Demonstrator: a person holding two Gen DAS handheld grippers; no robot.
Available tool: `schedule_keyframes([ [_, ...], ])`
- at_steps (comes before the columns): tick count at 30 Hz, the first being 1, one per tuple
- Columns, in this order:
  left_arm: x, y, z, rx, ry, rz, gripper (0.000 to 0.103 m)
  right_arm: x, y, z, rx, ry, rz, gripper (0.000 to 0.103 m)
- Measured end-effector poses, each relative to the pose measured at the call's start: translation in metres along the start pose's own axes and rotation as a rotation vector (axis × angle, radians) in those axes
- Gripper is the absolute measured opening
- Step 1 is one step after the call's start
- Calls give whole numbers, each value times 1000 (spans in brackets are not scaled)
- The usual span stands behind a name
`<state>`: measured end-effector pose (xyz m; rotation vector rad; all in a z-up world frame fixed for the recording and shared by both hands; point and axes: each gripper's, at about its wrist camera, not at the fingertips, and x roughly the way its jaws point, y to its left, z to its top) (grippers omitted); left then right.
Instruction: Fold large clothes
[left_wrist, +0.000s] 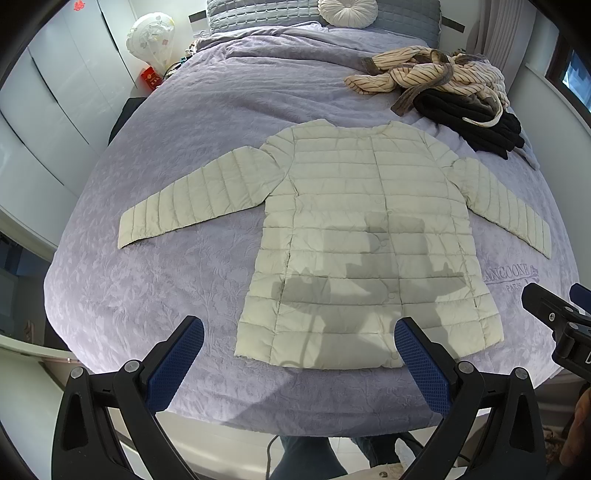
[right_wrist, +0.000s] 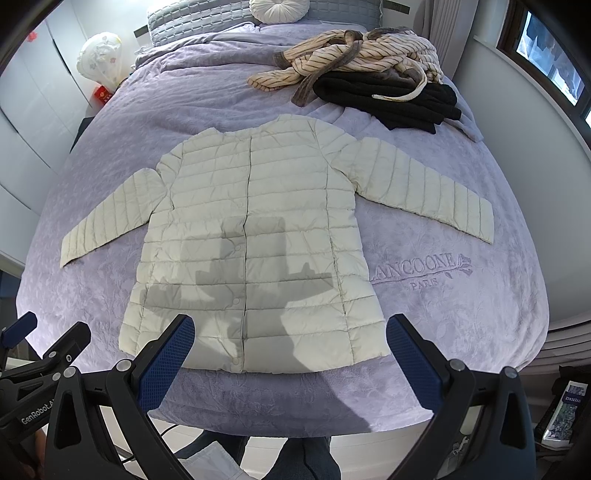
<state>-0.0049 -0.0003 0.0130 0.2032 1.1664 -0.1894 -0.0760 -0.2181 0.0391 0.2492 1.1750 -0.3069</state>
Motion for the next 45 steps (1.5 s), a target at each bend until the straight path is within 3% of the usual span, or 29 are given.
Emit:
schedule_keyframes([
  [32,-1,0,-1,-2,7,-3,103,8,2,-9,0,19,-3,103],
  [45,26,23,-1,-84,65,7,103,34,21,1,-20,79,8,103],
])
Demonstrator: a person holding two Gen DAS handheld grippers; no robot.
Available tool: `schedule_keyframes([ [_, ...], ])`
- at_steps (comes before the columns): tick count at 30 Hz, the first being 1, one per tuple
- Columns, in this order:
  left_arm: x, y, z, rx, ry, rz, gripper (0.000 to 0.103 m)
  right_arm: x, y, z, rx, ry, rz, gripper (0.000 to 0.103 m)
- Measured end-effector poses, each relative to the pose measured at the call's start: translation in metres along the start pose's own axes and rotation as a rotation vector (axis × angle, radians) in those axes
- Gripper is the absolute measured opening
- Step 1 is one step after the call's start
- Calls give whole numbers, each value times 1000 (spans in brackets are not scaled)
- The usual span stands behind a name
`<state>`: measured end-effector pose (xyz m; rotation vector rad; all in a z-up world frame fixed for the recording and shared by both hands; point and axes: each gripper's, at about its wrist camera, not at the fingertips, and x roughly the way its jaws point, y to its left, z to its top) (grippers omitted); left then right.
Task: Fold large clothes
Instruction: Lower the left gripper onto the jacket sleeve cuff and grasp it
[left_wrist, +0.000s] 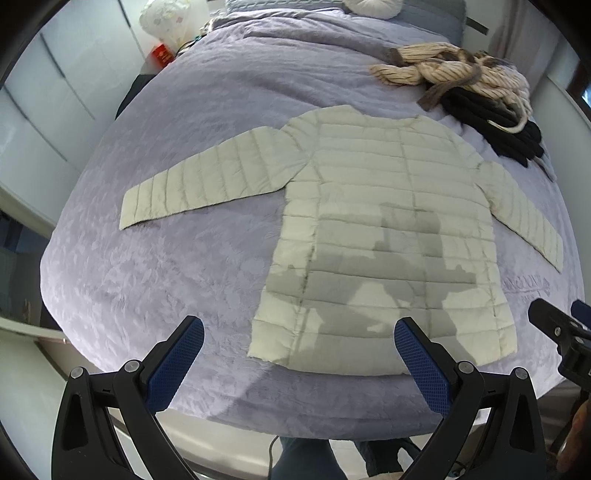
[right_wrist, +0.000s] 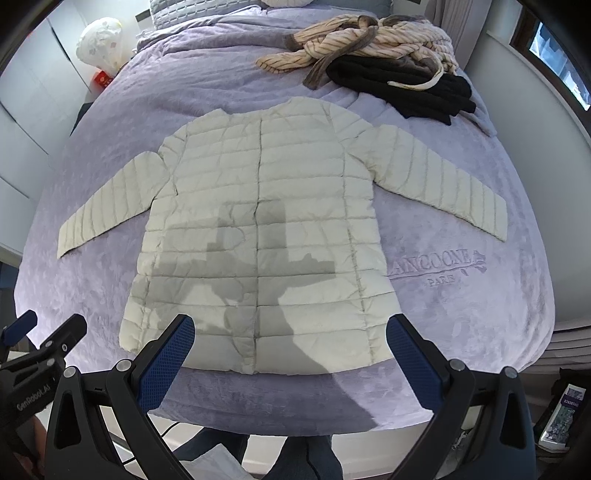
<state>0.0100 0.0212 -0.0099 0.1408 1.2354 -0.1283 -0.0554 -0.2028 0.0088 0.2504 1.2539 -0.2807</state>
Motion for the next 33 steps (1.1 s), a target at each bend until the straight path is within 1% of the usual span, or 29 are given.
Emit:
schedule_keyframes([
  [3,8,12,5,-22,12,-18,103,10,6,5,7,25,9,103],
  [6,19,33,14,-52,14,-38,103,21,12,10,20,51,15,103],
  [9,38,56,20,-101,9,-50,103,34,22,16,32,81,59,103],
  [15,85,104,27,-210,60,-93,103,75,62,21,7,169,138,103],
  [17,98,121,31,-245,49,-103,103,90,76,23,-17,190,146,103],
  [20,119,148,40,-286,25,-93,103,107,97,29,-51,176,165,103],
  [23,141,177,53,-331,-2,-108,103,130,121,37,-88,194,189,103],
  [26,163,205,68,-377,-33,-111,103,153,145,49,-111,238,194,103],
  [29,186,229,82,-414,-52,-101,103,171,167,66,-121,237,184,103],
  [33,220,259,97,-485,-74,-148,103,197,195,92,-164,221,208,103],
])
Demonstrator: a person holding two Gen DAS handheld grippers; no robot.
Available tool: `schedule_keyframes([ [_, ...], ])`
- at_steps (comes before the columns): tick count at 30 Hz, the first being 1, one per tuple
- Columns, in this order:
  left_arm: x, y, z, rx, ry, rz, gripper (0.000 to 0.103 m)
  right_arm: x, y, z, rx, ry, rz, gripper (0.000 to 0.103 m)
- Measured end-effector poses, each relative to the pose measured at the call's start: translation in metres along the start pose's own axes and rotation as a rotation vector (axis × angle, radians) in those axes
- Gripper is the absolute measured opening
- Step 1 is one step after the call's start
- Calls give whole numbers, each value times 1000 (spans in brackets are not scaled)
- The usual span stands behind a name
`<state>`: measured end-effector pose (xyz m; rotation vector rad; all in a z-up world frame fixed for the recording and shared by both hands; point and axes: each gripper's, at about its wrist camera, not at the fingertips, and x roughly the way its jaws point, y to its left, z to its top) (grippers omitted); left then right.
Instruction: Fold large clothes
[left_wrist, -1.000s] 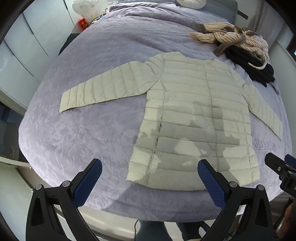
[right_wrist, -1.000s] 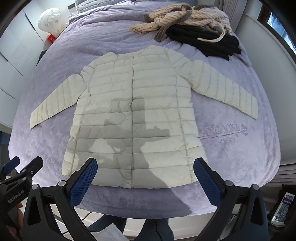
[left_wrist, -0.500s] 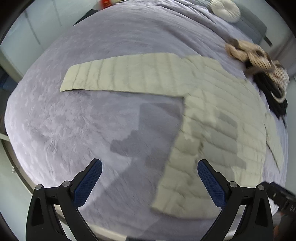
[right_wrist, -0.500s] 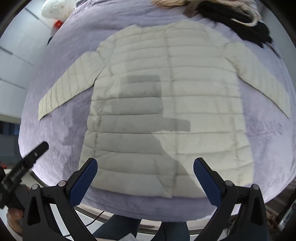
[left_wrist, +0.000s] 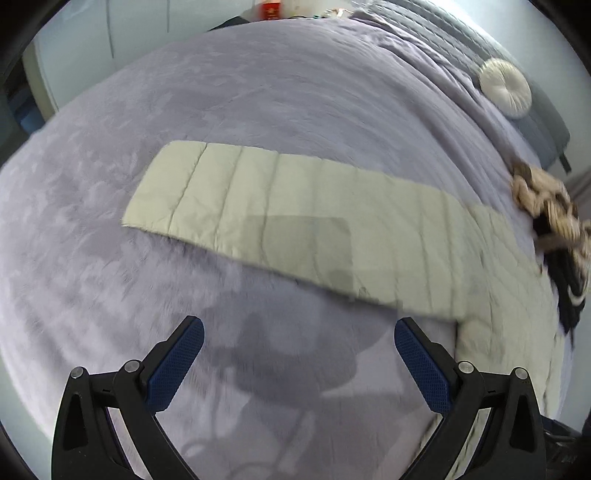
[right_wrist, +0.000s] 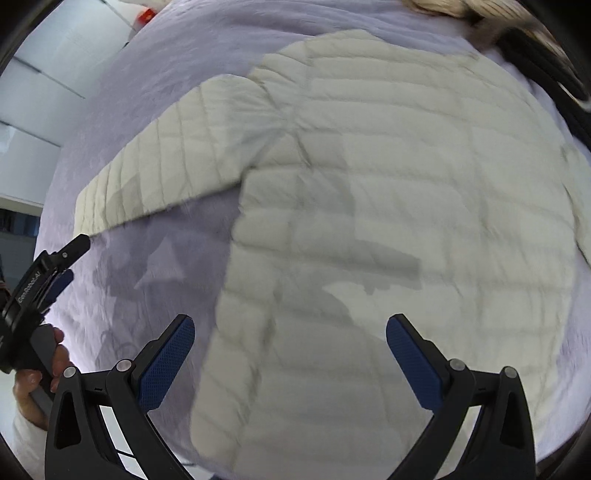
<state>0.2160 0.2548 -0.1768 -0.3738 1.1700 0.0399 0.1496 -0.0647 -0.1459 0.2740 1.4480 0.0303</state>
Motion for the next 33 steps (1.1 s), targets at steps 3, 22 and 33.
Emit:
schedule_keyframes([
  [3,19,15,14,-47,-7,-51,103,12,13,27,-48,-41,-30,103],
  [22,73,47,32,-240,-5,-196,103,97,52,128,-90,-94,43,31],
  [33,81,57,51,-296,-97,-72,24,119,31,126,-68,-99,134,25],
])
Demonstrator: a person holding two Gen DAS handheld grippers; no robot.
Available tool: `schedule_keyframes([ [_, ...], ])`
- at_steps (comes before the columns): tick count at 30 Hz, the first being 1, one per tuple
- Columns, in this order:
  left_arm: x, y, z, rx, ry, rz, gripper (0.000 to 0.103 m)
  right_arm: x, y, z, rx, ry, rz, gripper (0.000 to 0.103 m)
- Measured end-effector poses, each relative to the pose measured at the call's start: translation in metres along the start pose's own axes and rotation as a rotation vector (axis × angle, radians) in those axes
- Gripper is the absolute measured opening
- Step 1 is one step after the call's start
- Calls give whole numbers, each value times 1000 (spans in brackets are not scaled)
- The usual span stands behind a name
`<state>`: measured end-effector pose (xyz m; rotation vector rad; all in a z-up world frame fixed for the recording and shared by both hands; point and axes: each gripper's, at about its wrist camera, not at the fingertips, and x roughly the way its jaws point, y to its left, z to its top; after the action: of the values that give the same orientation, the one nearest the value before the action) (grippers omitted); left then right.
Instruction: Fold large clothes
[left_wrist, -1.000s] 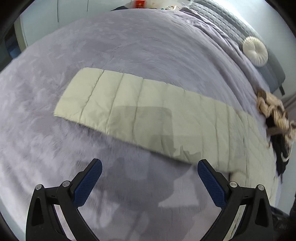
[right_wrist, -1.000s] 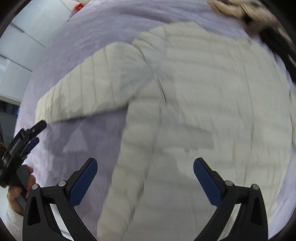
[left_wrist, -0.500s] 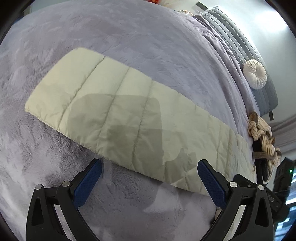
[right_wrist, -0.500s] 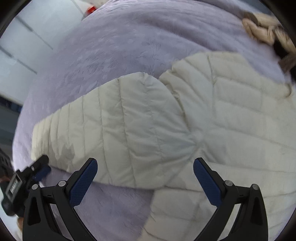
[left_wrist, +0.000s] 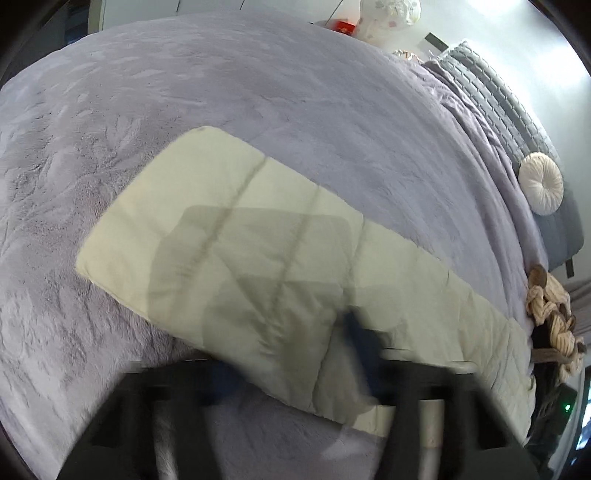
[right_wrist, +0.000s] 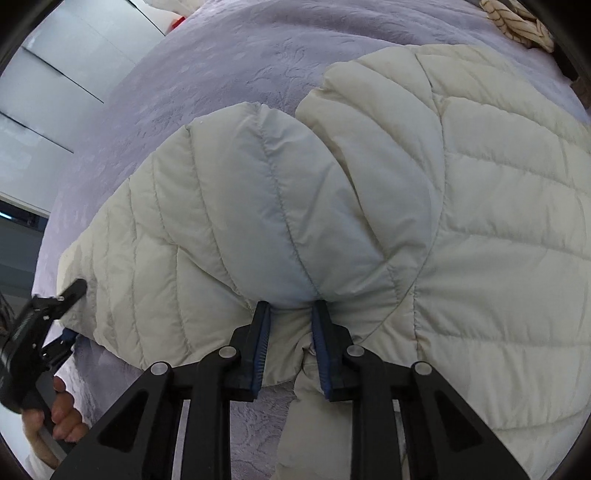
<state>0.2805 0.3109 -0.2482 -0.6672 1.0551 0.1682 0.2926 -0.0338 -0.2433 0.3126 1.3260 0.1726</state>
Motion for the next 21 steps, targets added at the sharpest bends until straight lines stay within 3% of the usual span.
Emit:
schedule_keyframes([
  [1,0,0,2,5,15,-52,9,0,-3,-1,4,-3,9,25],
  [6,-28,-38,5,154,-40,-109,9,-9,-20,-12,16,-22,47,25],
  [14,-103,-150,-5,415,-136,-311,9,-22,-44,-22,51,-31,102,25],
  [19,-119,-221,-36,559,-104,-374,9,-70,-77,-27,121,-59,134,25],
  [21,-115,-247,-58,623,-70,-366,9,-100,-111,-36,166,-90,112,25],
])
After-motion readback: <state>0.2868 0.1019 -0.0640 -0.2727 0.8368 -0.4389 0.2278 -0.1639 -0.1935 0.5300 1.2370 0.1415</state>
